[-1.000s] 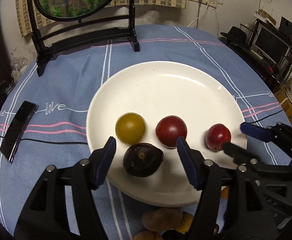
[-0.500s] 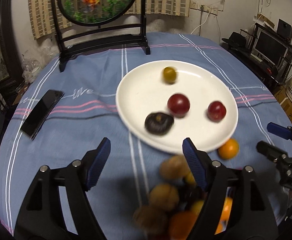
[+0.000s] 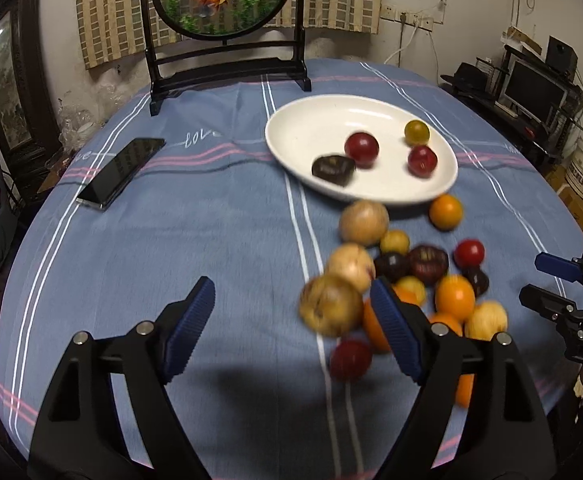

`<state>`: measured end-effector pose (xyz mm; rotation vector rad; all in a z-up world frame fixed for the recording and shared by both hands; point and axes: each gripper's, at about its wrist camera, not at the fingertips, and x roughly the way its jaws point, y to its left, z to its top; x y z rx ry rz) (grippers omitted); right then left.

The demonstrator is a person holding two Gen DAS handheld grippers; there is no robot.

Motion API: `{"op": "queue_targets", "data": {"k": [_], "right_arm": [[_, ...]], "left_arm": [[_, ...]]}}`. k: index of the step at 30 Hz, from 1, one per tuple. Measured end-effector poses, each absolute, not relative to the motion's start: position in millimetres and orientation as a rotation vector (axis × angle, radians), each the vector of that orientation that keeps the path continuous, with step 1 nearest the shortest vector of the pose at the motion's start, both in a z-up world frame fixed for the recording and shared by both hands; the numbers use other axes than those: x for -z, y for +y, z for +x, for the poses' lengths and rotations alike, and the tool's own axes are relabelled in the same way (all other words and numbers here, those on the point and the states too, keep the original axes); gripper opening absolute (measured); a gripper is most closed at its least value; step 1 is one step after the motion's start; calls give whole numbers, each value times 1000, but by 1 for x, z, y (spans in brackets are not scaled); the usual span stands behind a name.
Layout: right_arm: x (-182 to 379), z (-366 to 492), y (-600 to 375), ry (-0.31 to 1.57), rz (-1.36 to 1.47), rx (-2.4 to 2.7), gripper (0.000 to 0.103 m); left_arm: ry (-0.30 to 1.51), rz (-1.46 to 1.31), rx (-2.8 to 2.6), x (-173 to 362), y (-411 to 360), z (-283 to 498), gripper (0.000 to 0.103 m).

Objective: Organize fruits
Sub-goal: 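Grasp the cherry tomato with the left tool while the right tool grasps a mandarin orange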

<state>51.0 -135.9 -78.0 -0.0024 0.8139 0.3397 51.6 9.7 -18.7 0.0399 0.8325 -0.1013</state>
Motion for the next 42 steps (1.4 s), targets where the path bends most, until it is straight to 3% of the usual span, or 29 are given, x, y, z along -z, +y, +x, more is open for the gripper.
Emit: {"op": "queue_targets", "data": {"k": [24,30,42], "right_arm": [[102,12,-73,898,-86,-504,62],[112,21,-61,918,-83,-484,45],[94,11,-95,849,-56,-436,45]], "left_arm": [[897,47,129,41,11,24,82],[925,45,137,51,9,27,82],[969,64,175,67,-8,34,81]]}}
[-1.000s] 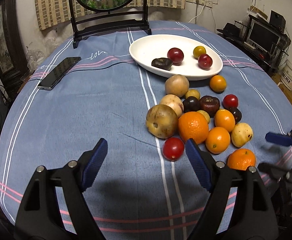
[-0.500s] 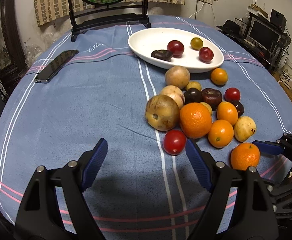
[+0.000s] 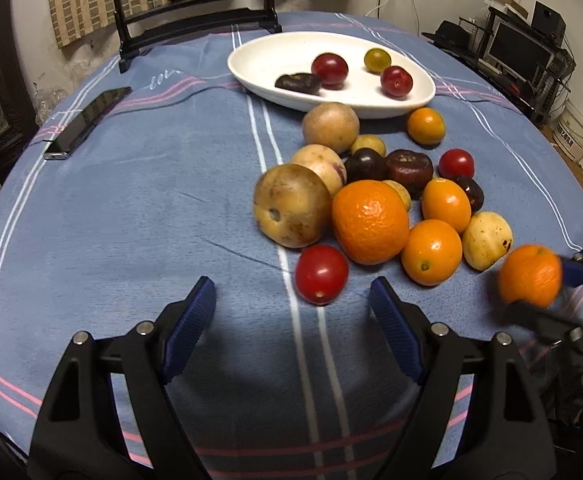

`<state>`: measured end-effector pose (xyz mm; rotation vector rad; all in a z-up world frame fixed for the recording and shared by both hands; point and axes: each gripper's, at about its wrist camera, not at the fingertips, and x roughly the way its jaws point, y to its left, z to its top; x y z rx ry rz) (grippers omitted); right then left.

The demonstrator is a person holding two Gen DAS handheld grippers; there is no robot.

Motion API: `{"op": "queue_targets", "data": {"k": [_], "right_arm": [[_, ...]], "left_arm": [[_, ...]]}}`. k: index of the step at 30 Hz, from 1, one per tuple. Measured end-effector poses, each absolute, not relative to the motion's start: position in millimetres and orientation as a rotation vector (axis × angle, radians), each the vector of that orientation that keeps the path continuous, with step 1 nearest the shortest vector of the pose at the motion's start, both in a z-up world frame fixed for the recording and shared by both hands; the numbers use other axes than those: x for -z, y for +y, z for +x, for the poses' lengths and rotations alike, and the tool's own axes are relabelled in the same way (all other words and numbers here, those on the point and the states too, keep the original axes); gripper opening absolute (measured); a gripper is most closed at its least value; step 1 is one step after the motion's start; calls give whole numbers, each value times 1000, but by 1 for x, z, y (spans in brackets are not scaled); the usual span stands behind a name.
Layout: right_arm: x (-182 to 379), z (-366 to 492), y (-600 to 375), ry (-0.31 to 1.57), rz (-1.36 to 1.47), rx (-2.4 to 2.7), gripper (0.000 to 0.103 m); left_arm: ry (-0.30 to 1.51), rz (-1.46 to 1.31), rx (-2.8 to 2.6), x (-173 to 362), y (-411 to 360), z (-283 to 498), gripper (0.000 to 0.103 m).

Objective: Organize fruits
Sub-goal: 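Grasp the cherry tomato with the left tool while the right tool grasps a mandarin orange, then place the cherry tomato on the plate with the left tool while the right tool places the mandarin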

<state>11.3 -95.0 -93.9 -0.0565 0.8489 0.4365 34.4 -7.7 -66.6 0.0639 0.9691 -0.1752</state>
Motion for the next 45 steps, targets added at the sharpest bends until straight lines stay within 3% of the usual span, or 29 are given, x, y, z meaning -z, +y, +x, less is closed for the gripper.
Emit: {"op": "queue_targets", "data": {"k": [4,7,9,11,27,45], "right_arm": [[93,9,-110,840,-42,-411,45],[94,10,-114,838,-33,-399,44],[93,12,-117,834,-24,-394,44],[93,13,-121,834,-15,-388,44],[55,32,-148,714,-4,-325,44],[42,168,-115,717,-35,-371,44]], "left_arm": [[971,76,170,72,-14,41,69],[962,82,190,71,-18,42,51],[962,84,200,70,-19,42,33],[964,90,211,68,-21,42,27],[872,94,254,19,-16,47,27],[905,49,200,15,-32,202,27]]}}
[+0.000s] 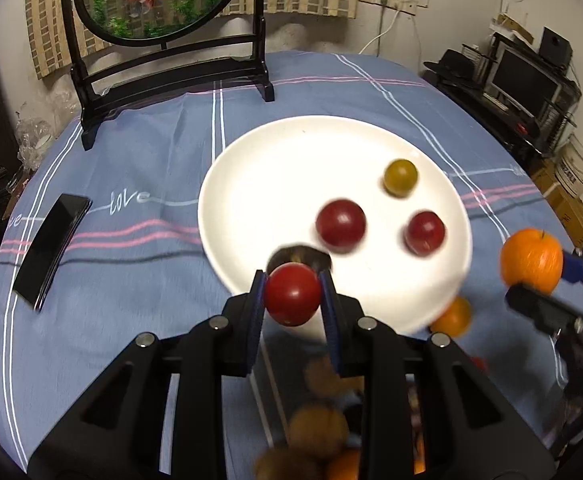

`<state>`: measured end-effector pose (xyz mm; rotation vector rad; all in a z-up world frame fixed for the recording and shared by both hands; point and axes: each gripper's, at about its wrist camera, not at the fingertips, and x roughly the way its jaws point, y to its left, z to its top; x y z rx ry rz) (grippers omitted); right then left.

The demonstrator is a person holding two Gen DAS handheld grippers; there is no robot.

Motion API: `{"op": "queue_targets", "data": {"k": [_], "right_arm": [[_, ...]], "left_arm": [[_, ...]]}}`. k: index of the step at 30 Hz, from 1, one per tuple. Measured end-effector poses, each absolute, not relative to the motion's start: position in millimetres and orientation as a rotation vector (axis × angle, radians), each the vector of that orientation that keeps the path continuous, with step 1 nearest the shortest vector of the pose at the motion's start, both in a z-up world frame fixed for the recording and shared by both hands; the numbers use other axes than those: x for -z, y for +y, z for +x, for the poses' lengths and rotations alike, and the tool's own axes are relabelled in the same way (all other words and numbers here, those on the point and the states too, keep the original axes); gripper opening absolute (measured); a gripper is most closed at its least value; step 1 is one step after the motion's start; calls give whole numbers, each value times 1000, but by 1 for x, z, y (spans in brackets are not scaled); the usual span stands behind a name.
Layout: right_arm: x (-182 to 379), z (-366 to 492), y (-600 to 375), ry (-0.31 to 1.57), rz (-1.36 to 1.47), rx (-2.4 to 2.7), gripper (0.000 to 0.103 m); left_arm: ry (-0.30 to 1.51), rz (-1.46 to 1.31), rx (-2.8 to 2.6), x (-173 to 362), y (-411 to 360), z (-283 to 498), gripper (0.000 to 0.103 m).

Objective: Organize fruits
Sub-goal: 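Place the cherry tomato on the plate with the left tool while the right tool places the mandarin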

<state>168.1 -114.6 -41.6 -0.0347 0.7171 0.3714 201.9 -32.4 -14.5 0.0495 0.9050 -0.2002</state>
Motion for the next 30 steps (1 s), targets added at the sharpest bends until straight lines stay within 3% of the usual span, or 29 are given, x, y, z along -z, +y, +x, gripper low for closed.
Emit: {"op": "queue_targets", "data": {"k": [10,11,12,14,16,24,30], "right_arm": [[61,215,-91,780,-33,-398,45],[62,217,-90,783,-29,-394,45],[64,219,-89,788,-27,-392,45],[67,223,-90,801,-19,-383,46],[68,223,-93,803,-7,-374,50],[58,205,-106,762,30,-368,50],[59,180,-120,753,65,-360,58]], "left_arm": [[955,39,144,39,-30,260,28],[957,45,133,41,-31,263,33],[955,42,129,42,-31,265,48],[937,23,115,42,-30,266,65],[920,22,106,39,-29,264,66],[903,49,90,33,-24,242,74],[888,70,77,25,-17,211,78]]}}
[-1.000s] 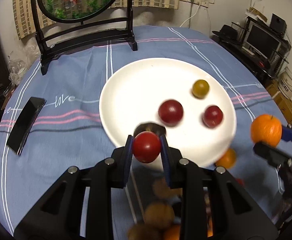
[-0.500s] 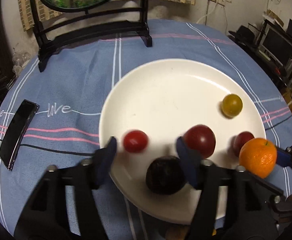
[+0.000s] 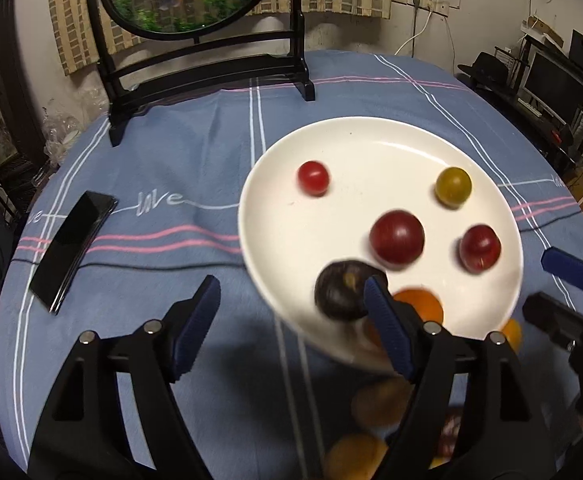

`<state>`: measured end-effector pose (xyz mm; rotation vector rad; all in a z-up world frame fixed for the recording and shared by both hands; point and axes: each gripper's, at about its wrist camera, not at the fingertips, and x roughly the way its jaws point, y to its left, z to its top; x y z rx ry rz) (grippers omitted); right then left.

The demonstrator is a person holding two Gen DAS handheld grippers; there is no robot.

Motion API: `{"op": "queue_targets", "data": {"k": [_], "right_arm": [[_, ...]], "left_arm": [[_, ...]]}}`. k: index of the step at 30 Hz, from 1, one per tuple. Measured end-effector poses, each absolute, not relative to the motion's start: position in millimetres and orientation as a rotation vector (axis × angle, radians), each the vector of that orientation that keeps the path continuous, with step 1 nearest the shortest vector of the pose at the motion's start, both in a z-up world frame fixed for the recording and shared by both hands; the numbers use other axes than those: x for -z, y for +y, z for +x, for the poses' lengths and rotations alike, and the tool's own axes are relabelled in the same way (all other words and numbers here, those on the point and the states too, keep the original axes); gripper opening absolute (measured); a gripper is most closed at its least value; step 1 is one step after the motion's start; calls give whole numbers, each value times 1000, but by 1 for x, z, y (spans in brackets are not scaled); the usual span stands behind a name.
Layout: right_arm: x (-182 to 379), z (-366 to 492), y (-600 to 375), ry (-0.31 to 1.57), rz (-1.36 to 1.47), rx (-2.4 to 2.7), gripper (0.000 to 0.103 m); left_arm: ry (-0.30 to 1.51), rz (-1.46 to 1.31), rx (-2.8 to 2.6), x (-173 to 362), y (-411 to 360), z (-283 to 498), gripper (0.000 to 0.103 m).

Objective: Organize fruits
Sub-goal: 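Place the cherry tomato on the plate with the left tool while the right tool places the mandarin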

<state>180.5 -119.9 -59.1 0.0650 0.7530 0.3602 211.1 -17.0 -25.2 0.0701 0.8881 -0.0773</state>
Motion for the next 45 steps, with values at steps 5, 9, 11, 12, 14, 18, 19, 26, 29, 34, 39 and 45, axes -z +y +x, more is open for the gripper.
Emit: {"op": "queue_targets", "data": {"k": [5,9,11,12,14,18,19,26,29,34,39,45], "right_arm": [[59,160,-129,752,94,-351,60],[57,143,-135,746,104,-341,62],[57,134,-138,747,105,-334,62],[57,130,-141,748,105,-332,62],[59,121,-143,753,103,-326,62],[65,107,-148,765,109,-321,63],[66,103,-149,769,112,-322,63],[76,80,-151,788,137,-326,63],[75,70,-151,787,129,-331,63],[76,51,-152,780,106,-333,64],[80,42,-154,789,109,-321,64],[87,35,-152,805,113,-328,64]], "left_arm": [[871,74,74,17,-12,180,80],[868,73,76,14,-12,160,81],[866,73,78,13,-12,150,81],[864,73,77,12,-12,146,82],[861,69,74,10,-11,135,83],[855,54,67,9,-8,117,85],[853,48,66,9,-6,111,85],[854,29,41,9,3,80,84],[847,23,38,7,3,70,85],[837,24,50,7,-2,54,86],[832,20,56,6,-2,44,86],[838,6,52,11,2,39,86]]}}
